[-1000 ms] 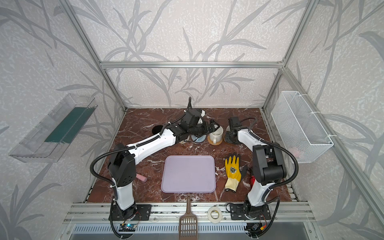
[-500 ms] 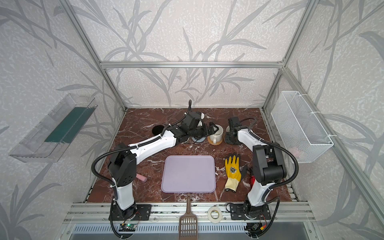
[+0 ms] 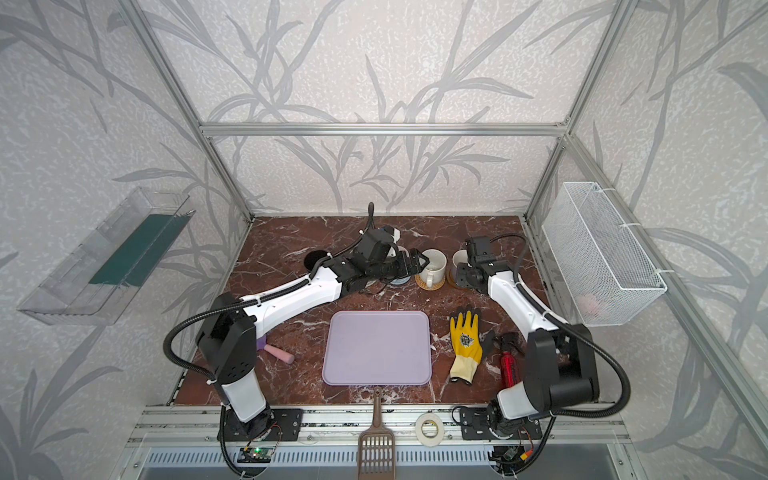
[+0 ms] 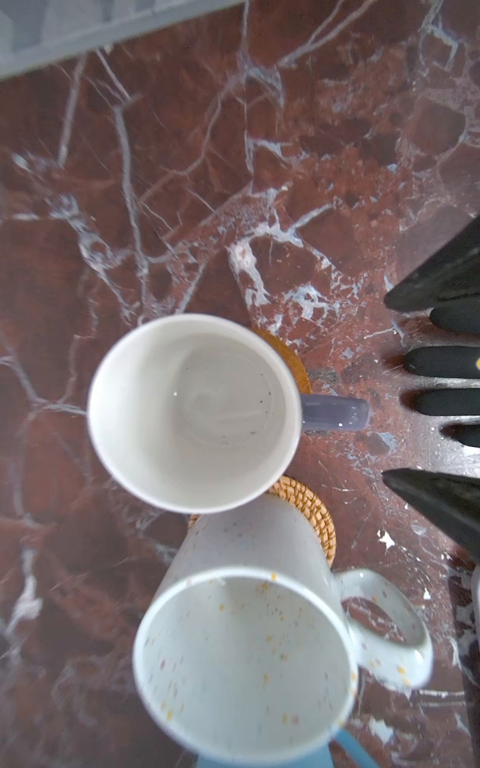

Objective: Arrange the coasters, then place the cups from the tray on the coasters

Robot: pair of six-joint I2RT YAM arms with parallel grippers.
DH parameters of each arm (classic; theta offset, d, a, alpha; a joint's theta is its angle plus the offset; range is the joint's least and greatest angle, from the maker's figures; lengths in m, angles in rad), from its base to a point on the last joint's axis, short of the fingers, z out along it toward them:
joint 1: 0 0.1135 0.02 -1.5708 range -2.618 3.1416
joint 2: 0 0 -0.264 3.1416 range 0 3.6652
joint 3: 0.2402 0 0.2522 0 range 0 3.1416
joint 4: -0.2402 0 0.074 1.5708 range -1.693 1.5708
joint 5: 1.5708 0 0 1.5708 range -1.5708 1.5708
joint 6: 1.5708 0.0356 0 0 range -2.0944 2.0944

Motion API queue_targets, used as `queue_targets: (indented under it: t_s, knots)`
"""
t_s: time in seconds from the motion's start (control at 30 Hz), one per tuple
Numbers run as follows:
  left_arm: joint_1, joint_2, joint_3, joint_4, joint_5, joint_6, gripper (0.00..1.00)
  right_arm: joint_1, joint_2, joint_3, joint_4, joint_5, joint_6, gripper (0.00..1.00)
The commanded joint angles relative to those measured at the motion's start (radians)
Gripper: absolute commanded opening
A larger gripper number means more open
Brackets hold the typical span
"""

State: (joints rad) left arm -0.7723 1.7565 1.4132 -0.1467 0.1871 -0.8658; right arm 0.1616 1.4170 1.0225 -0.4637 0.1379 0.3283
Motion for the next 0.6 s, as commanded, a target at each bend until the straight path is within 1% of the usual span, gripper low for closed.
queue_targets:
  t_s: [0.0, 0.07, 0.13, 0.17, 0.23, 0.3, 0.33, 0.37, 0.4, 0.5, 0.57]
  knots:
    - [0.012, -0.126, -0.058, -0.019, -0.096, 0.096, 0.99, 0.009, -0.104, -0.054, 0.029, 0.019, 0.008, 0.95]
    - [0.023, -0.185, -0.123, -0.007, -0.099, 0.127, 0.99, 0.019, -0.16, -0.087, 0.03, 0.023, 0.019, 0.95]
    - [0.045, -0.242, -0.195, 0.012, -0.065, 0.166, 0.99, 0.027, -0.221, -0.131, 0.043, 0.031, 0.025, 0.95]
    - [0.055, -0.282, -0.23, -0.003, -0.078, 0.186, 0.99, 0.029, -0.256, -0.157, 0.055, 0.034, 0.023, 0.95]
    - [0.066, -0.363, -0.308, -0.03, -0.164, 0.236, 0.99, 0.029, -0.317, -0.215, 0.092, 0.045, 0.014, 0.95]
    - [0.085, -0.448, -0.402, -0.037, -0.227, 0.297, 0.99, 0.03, -0.369, -0.282, 0.145, 0.041, -0.034, 0.94]
    - [0.103, -0.476, -0.429, -0.043, -0.217, 0.325, 0.99, 0.03, -0.383, -0.309, 0.168, 0.031, -0.064, 0.93]
    - [0.123, -0.509, -0.453, -0.054, -0.2, 0.359, 0.99, 0.029, -0.395, -0.338, 0.175, 0.019, -0.081, 0.9]
    - [0.138, -0.546, -0.478, -0.064, -0.221, 0.384, 0.99, 0.029, -0.41, -0.362, 0.178, 0.017, -0.086, 0.88]
    - [0.166, -0.663, -0.589, -0.041, -0.378, 0.464, 0.99, 0.029, -0.471, -0.459, 0.258, 0.064, -0.097, 0.87]
    - [0.198, -0.727, -0.677, 0.003, -0.432, 0.533, 0.99, 0.029, -0.523, -0.543, 0.352, 0.079, -0.112, 0.84]
